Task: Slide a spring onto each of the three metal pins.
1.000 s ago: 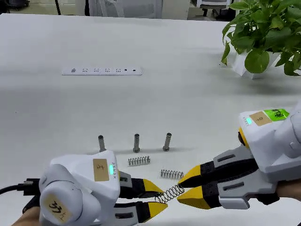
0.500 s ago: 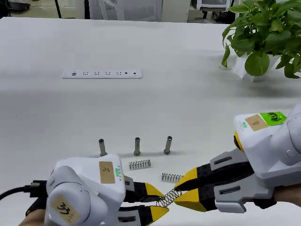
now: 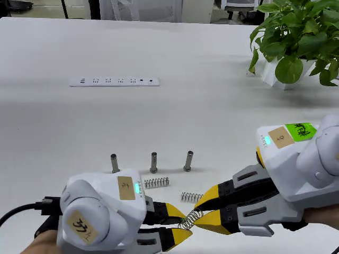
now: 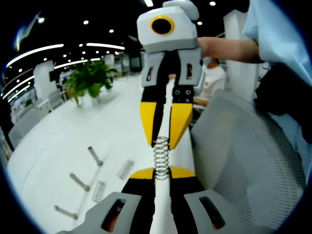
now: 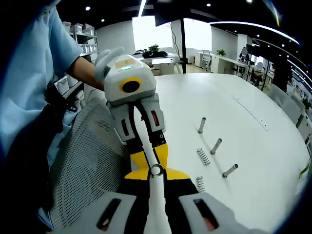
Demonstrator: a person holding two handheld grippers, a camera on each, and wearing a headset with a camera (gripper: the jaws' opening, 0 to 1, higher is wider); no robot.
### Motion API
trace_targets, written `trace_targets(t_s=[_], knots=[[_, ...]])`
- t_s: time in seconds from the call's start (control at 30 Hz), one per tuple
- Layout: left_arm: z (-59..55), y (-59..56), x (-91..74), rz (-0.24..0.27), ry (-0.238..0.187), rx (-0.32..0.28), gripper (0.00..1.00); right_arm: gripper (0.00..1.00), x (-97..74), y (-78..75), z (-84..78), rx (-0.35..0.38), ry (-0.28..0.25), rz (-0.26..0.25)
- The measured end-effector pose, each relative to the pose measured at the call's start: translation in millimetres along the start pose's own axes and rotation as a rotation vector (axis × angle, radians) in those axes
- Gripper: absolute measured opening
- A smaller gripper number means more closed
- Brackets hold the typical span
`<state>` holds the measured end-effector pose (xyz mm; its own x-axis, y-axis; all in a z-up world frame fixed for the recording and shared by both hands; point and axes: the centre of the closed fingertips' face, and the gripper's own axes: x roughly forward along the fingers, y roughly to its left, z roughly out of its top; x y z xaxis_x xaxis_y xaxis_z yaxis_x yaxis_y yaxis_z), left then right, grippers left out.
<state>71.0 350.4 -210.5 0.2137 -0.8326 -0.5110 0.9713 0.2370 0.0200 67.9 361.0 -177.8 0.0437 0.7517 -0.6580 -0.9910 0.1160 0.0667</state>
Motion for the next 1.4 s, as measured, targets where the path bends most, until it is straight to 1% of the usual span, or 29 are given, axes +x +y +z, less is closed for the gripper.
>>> trace_targets(t_s=[0.2, 0.27, 0.3, 0.37, 0.43, 0.5, 0.6, 0.67, 0.73, 0.97, 1.13, 1.23, 1.3, 1.4], knots=[[1.1, -1.0, -0.2, 0.0, -0.007, 0.007, 0.09, 0.13, -1.5, -0.6, -0.1, -0.024, 0.005, 0.001], [1.1, -2.4, 0.3, -0.003, -0.007, 0.01, 0.09, 0.22, -1.9, -2.0, 0.1, -0.039, 0.016, -0.006], [1.1, -3.1, 0.8, -0.005, -0.008, 0.01, 0.09, 0.23, -2.2, -3.3, -0.4, -0.07, 0.032, -0.009], [1.4, -3.7, 1.7, -0.007, -0.009, 0.01, 0.09, 0.24, -1.8, -2.9, -0.5, -0.102, 0.052, -0.003], [2.0, -4.3, 2.5, -0.009, -0.01, 0.012, 0.09, 0.24, -1.1, -0.2, -0.8, -0.121, 0.068, 0.018], [3.1, -4.7, 3.7, -0.012, -0.012, 0.011, 0.09, 0.23, 0.8, 2.8, -2.5, -0.162, 0.101, 0.042], [3.8, -5.6, 5.6, -0.016, -0.013, 0.01, 0.09, 0.23, 5.5, 8.7, -9.7, -0.24, 0.172, 0.087], [4.1, -5.9, 6.5, -0.017, -0.015, 0.01, 0.09, 0.22, 8.2, 10.5, -14.5, -0.265, 0.209, 0.111], [4.5, -6.3, 6.9, -0.017, -0.015, 0.009, 0.09, 0.2, 11.1, 8.8, -14.3, -0.279, 0.216, 0.111], [5.7, -6.8, 7.6, -0.02, -0.016, 0.009, 0.09, 0.16, 13.2, 8.3, -16.0, -0.295, 0.242, 0.139], [6.2, -6.3, 8.5, -0.021, -0.018, 0.01, 0.09, 0.15, 13.2, 7.5, -17.0, -0.29, 0.25, 0.143], [6.8, -6.6, 8.8, -0.022, -0.02, 0.01, 0.09, 0.14, 13.3, 7.1, -18.5, -0.277, 0.251, 0.144], [6.2, -7.0, 9.1, -0.024, -0.019, 0.01, 0.09, 0.13, 13.4, 6.9, -17.3, -0.265, 0.238, 0.143], [6.0, -7.7, 9.0, -0.026, -0.019, 0.008, 0.09, 0.13, 13.6, 7.3, -17.5, -0.248, 0.236, 0.144]])
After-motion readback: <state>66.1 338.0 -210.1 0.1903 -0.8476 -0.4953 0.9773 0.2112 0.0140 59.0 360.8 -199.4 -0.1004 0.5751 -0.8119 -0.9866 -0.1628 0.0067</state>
